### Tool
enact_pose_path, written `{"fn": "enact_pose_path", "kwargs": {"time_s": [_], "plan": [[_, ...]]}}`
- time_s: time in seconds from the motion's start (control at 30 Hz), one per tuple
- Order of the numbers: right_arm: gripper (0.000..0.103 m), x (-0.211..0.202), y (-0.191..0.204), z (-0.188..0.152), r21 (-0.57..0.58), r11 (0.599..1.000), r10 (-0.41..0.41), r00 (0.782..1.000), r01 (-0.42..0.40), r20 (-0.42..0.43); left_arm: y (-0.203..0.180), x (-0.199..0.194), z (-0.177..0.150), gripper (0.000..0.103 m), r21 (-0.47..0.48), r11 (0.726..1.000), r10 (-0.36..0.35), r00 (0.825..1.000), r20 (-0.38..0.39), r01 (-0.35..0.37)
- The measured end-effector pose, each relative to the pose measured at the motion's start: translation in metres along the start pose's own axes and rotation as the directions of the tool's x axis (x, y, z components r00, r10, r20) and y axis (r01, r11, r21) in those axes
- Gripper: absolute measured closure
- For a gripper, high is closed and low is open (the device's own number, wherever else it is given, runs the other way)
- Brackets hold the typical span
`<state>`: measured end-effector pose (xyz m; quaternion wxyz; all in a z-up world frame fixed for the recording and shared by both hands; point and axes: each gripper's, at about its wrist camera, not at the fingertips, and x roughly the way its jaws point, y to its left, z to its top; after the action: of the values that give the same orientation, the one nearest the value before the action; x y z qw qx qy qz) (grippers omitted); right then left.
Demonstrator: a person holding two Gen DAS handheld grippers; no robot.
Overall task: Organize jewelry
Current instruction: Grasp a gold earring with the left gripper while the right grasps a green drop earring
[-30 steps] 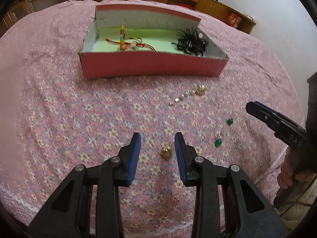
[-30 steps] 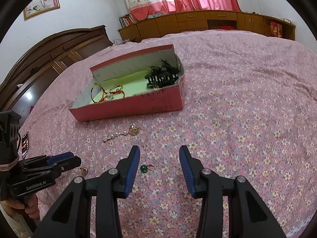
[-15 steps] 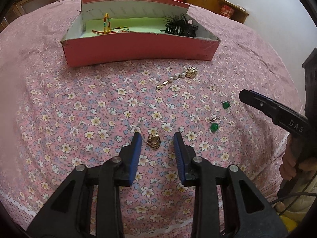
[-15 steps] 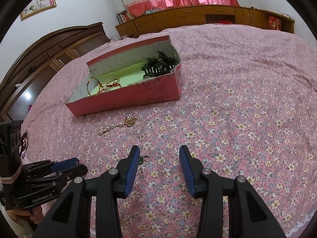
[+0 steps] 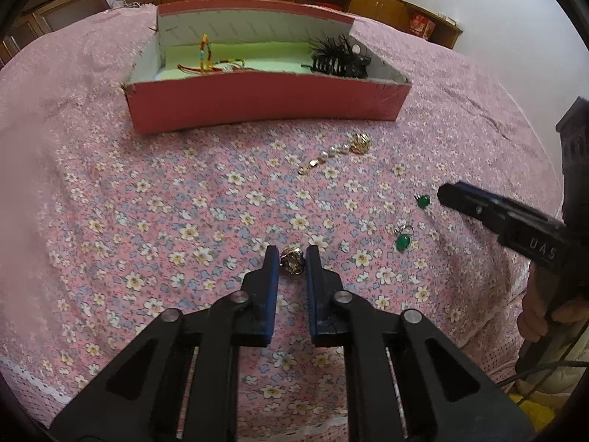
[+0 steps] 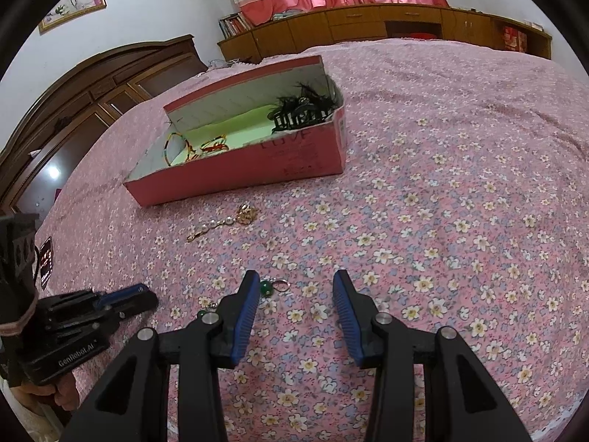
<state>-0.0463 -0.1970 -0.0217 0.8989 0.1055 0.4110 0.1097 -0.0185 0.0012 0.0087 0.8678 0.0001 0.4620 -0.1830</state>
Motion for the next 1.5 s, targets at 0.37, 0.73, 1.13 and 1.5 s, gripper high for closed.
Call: {"fn": "enact_pose_path", "kwargs": {"time_s": [0.37, 0.73, 1.13, 1.5], "plan": [[0.073, 0.021, 0.021, -0.004, -0.062, 0.997, 0.033, 0.999, -0.035, -0.043, 0.017, -0.007, -0.001, 0.097, -0.043, 0.999, 0.008, 1.0, 0.018, -0.007], [0.087, 0.025, 0.021, -0.007, -0.076, 0.997, 0.027, 0.999, -0.029, -0.037, 0.016, -0.011, 0.0, 0.097, -0.053, 0.999, 0.014, 0.999, 0.031, -0.012], [0.087, 0.003, 0.027, -0.002, -0.083, 0.995, 0.065, 0.997, -0.062, 0.029, 0.015, -0.025, 0.012, 0.097, -0.056, 0.998, 0.03, 0.994, 0.105, -0.024], [0.087, -0.018, 0.036, 0.012, -0.095, 0.992, 0.089, 0.988, -0.077, 0.13, 0.016, -0.036, 0.033, 0.097, -0.065, 0.997, 0.043, 0.979, 0.197, -0.031]]}}
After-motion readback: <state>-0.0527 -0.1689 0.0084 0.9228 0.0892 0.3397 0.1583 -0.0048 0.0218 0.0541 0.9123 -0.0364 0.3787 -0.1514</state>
